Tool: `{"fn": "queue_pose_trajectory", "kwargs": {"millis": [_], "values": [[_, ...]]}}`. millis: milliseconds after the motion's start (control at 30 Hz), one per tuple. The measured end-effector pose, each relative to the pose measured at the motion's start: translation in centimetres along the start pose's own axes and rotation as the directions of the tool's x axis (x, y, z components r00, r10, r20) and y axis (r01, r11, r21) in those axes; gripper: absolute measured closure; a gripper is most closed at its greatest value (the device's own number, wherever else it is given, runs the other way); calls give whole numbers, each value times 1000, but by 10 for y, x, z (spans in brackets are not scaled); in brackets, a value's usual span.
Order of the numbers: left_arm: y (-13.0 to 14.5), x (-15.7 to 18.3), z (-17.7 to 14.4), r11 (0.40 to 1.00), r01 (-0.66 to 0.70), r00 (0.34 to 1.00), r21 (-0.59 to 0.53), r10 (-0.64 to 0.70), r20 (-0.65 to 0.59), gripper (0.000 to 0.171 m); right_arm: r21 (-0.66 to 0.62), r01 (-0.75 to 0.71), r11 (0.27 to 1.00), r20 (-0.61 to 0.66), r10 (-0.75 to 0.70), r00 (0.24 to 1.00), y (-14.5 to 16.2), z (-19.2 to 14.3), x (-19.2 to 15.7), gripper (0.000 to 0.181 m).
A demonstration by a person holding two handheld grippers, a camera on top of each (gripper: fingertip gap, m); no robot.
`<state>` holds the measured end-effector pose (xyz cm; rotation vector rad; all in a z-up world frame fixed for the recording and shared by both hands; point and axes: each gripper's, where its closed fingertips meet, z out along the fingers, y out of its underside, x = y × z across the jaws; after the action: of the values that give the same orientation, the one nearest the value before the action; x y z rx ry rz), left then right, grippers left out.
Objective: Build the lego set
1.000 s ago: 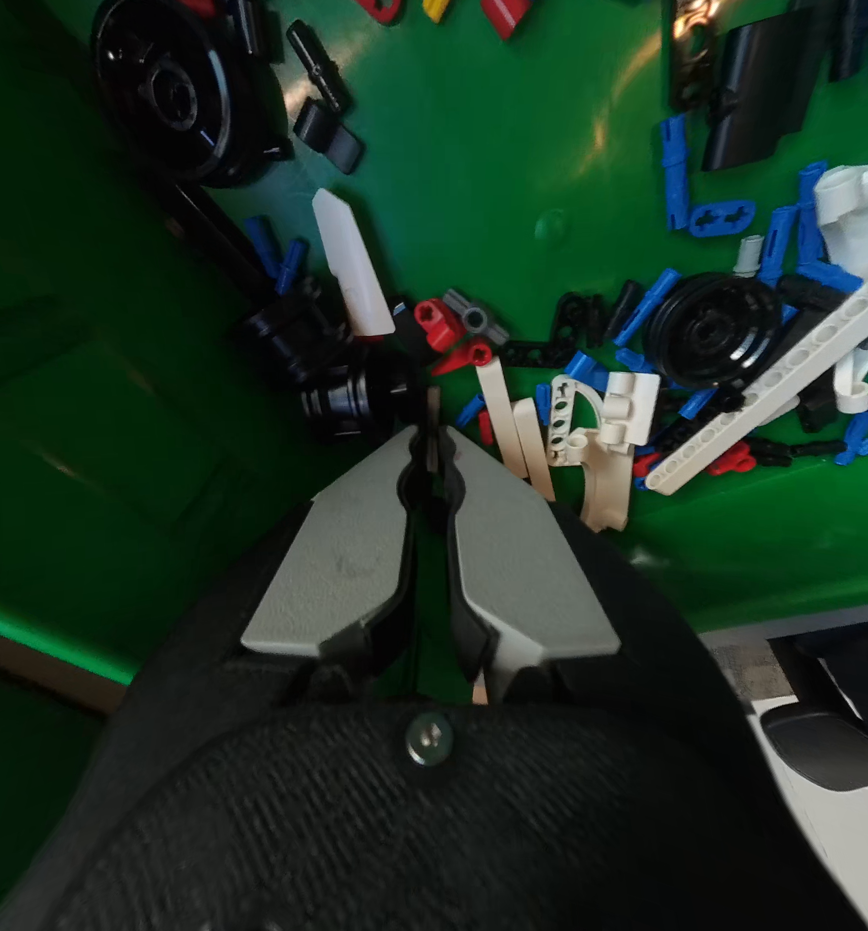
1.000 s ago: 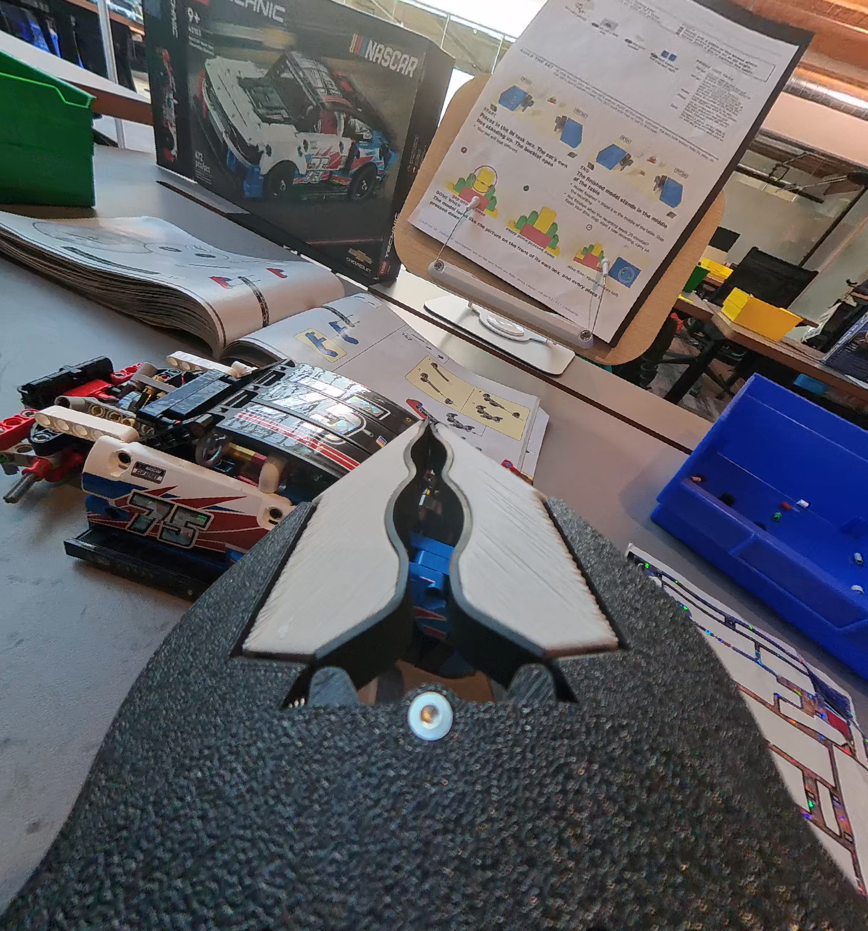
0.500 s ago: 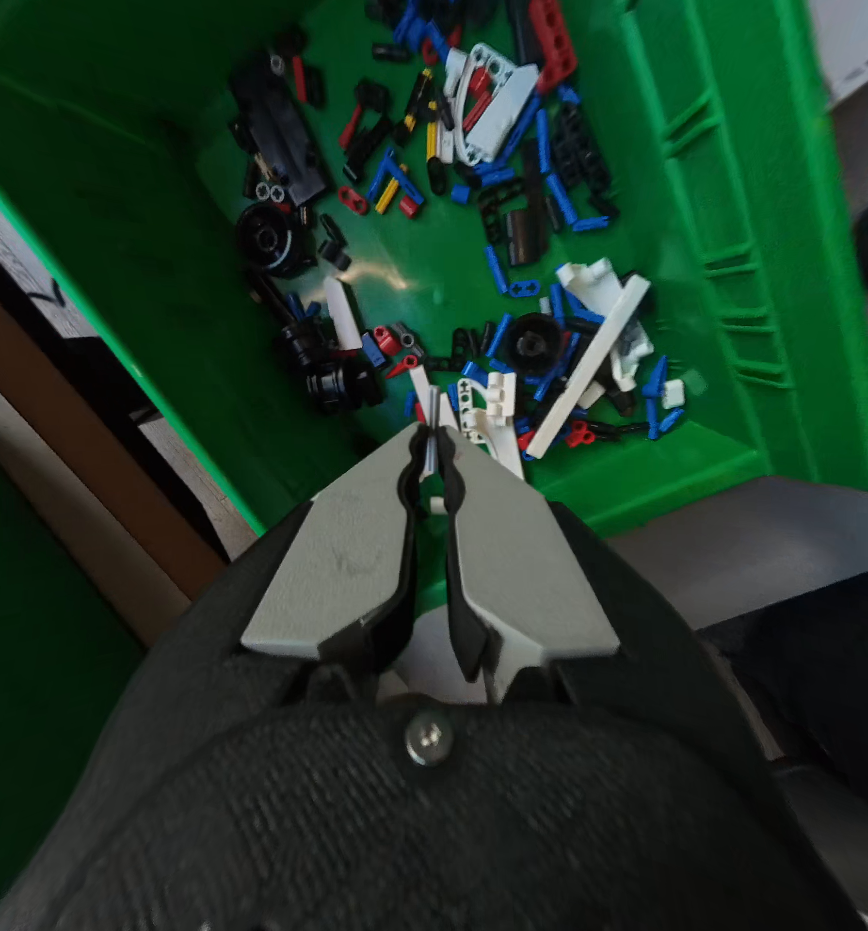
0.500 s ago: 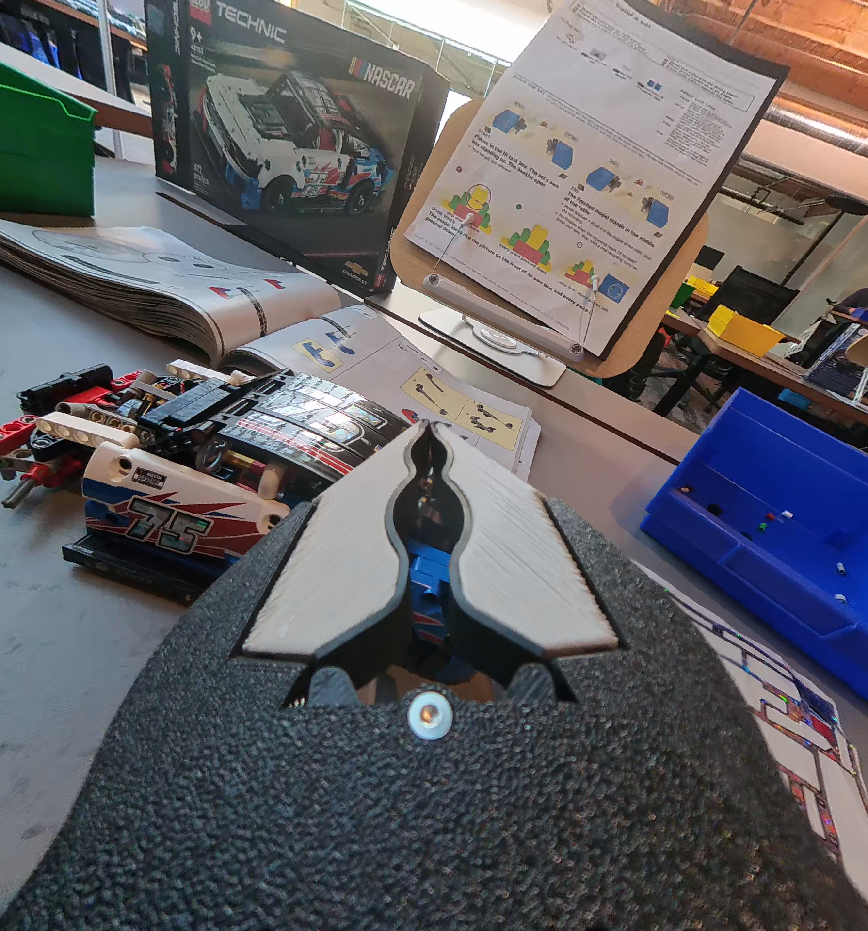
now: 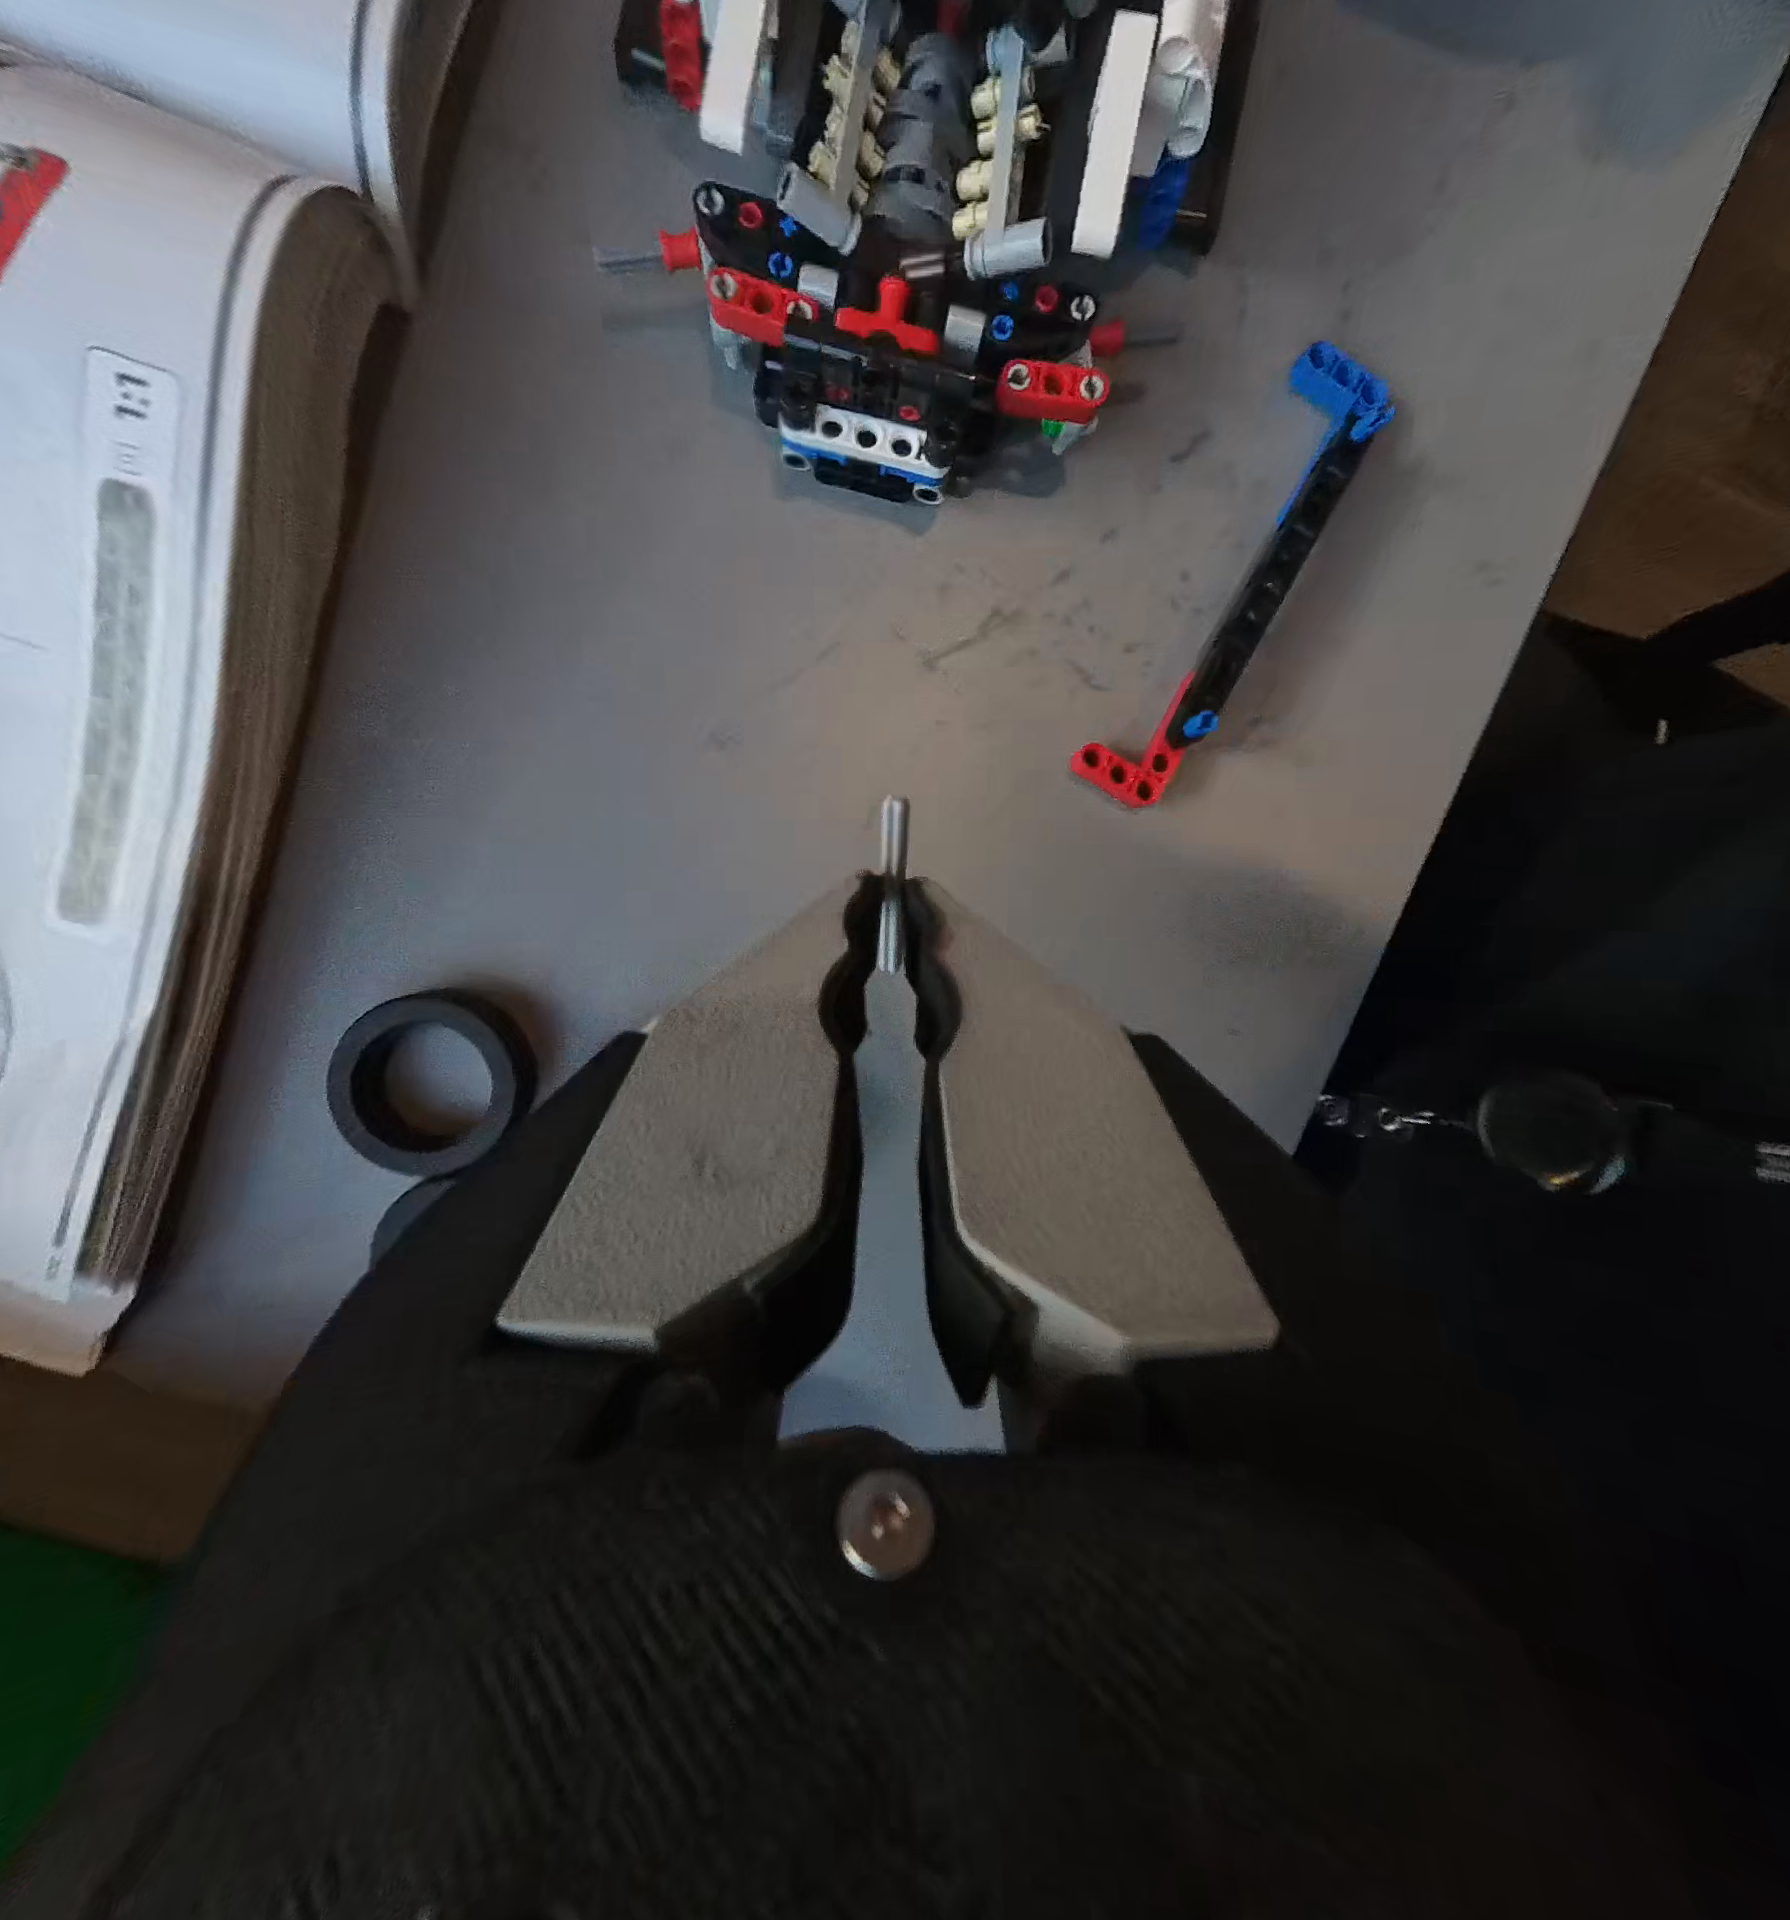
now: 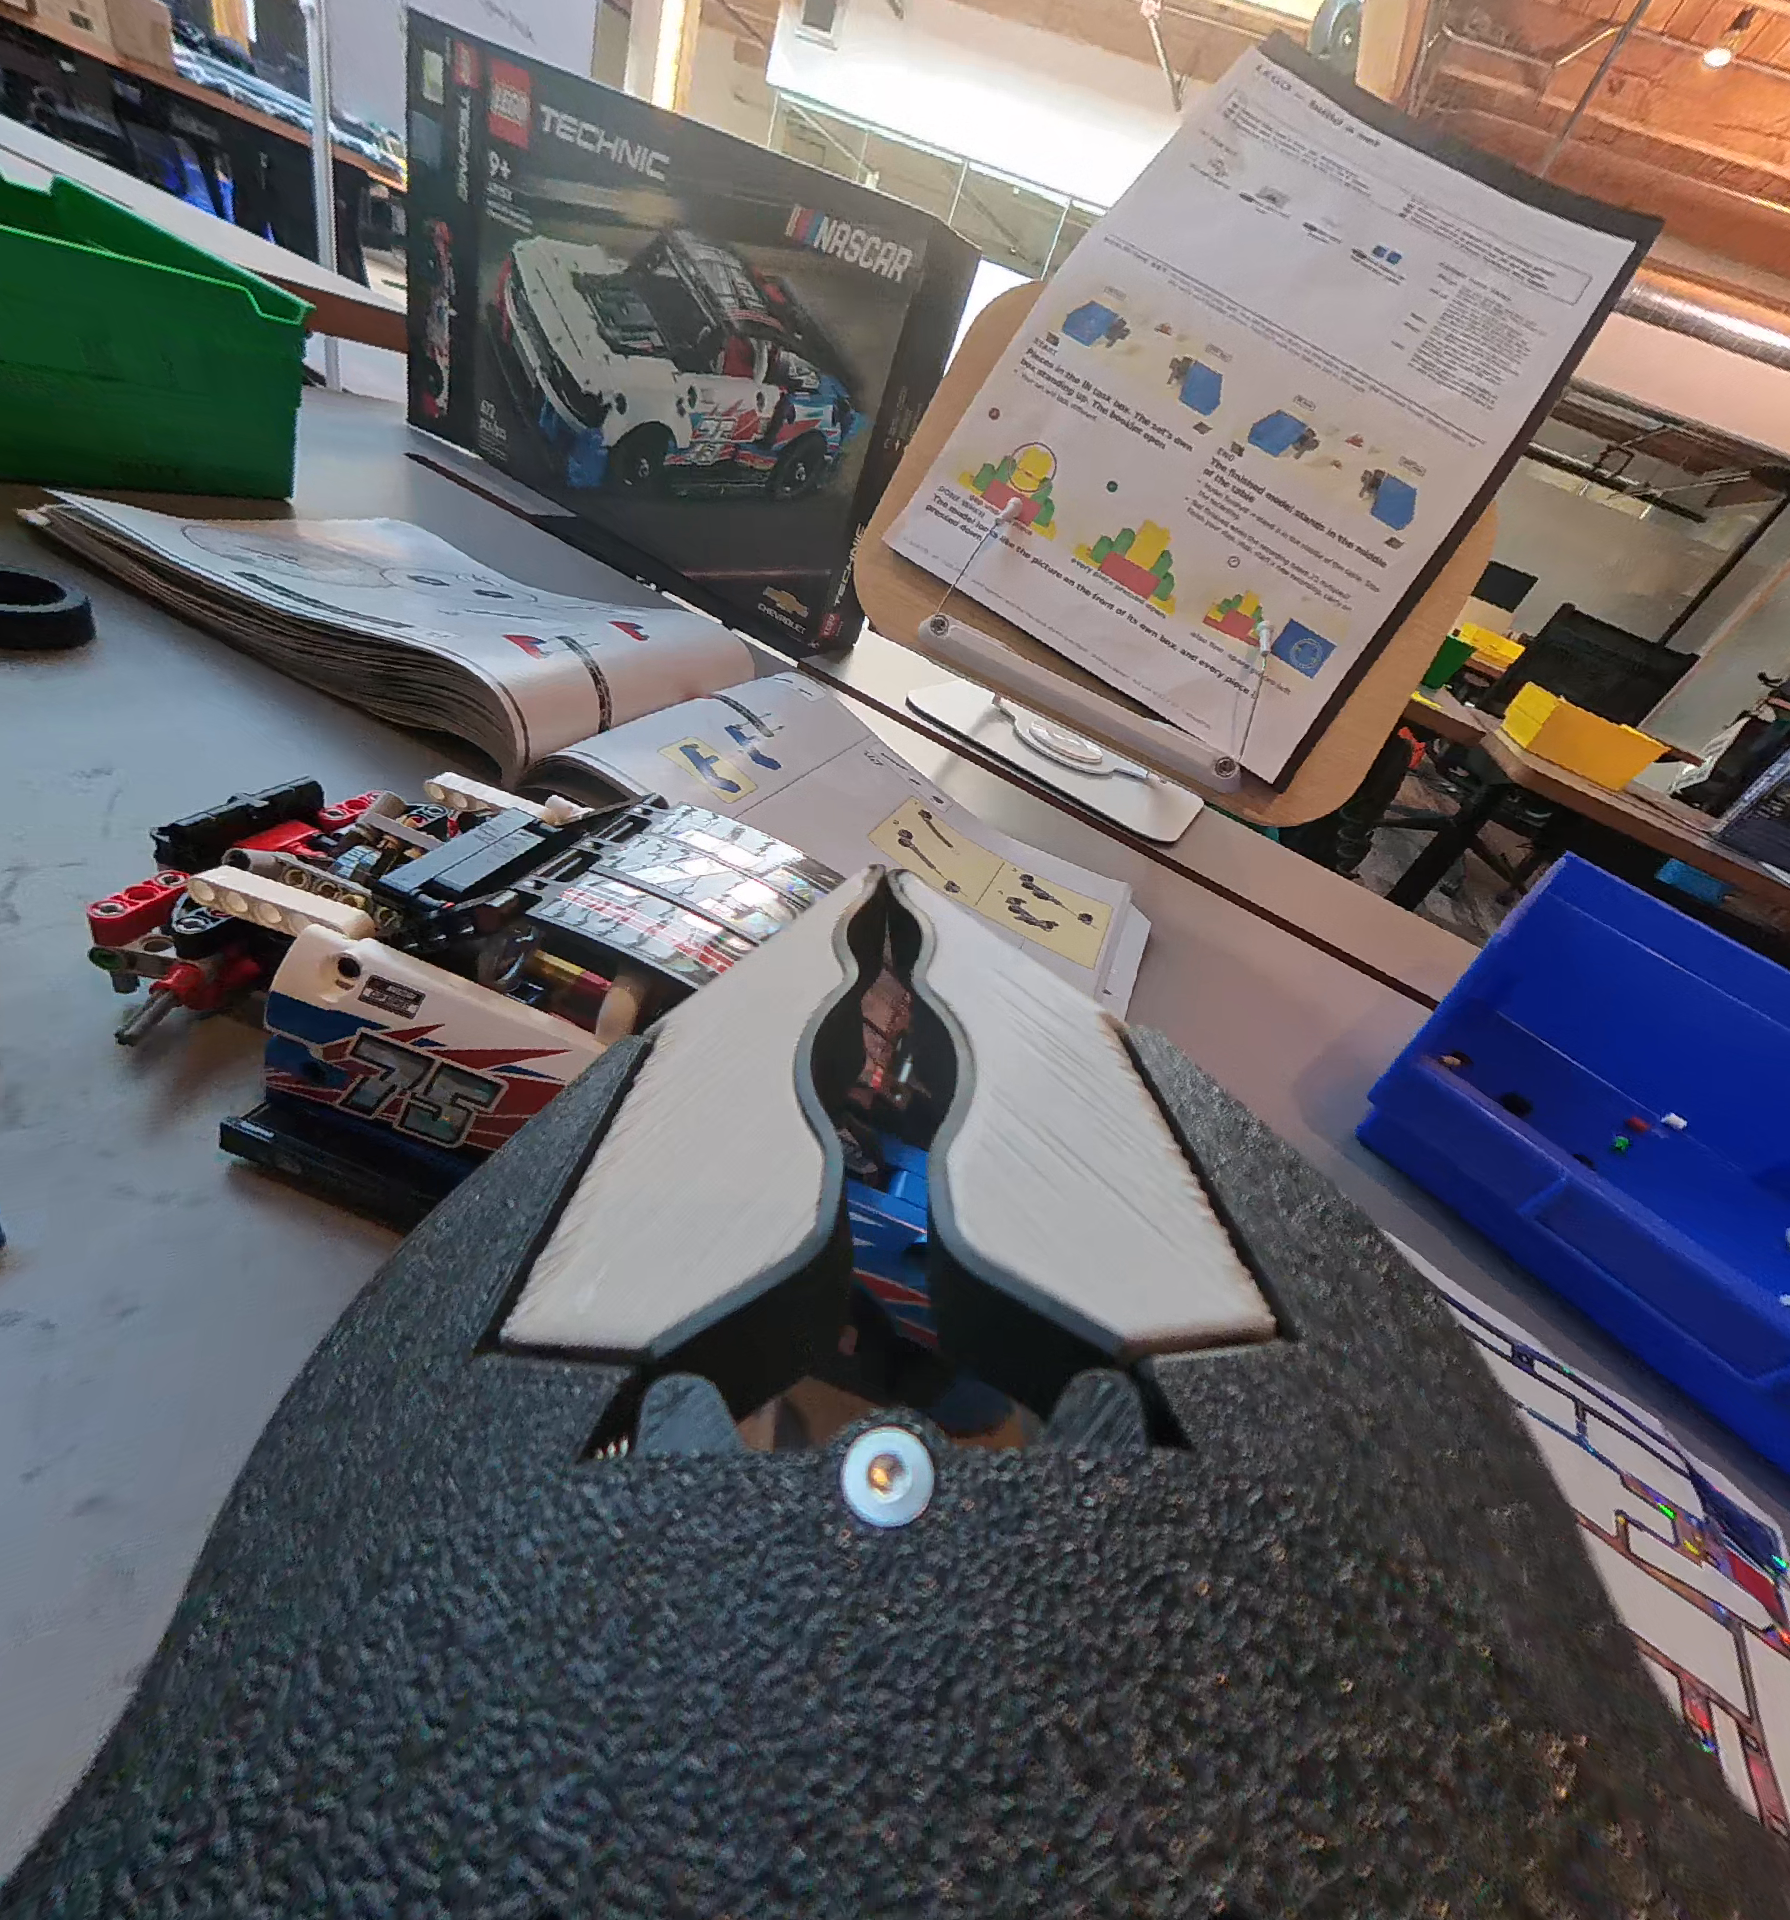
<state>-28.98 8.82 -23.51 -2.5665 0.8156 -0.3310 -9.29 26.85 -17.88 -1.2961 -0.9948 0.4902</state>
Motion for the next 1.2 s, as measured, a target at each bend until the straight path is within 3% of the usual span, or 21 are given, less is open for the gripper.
{"fn": "queue_pose_trajectory", "kwargs": {"millis": [200, 467, 633, 767, 867, 900, 1000, 1200], "values": [[-1, 3, 53, 991, 5, 999, -130, -11, -49, 170, 13, 8, 1000, 22, -8, 1000, -3, -3, -5, 181], [5, 3, 57, 991, 26, 998, -128, -34, -61, 169, 3, -1, 1000, 18, 1, 1000, 0, -2, -3, 181], [4, 4, 44, 996, 53, 994, -77, -60, -93, 155, -9, -11, 1000, 9, 11, 1000, 2, -1, -1, 181], [2, -5, 31, 996, 83, 995, 21, -81, -61, 150, -22, -15, 1000, -6, 15, 1000, 5, 0, 2, 181], [-4, -13, 14, 978, 105, 994, 181, -101, -30, 134, -31, -21, 999, -31, 20, 999, 7, 0, 8, 180], [-7, -16, 7, 960, 104, 995, 260, -103, -16, 124, -34, -24, 999, -42, 22, 999, 8, 0, 10, 179], [-9, -9, -10, 882, 90, 995, 462, -99, -6, 121, -45, -31, 999, -62, 28, 998, 10, 1, 14, 174], [4, 1, -16, 769, 119, 990, 628, -141, -14, 115, -47, -56, 997, -75, 53, 996, 12, 2, 19, 173]]}}
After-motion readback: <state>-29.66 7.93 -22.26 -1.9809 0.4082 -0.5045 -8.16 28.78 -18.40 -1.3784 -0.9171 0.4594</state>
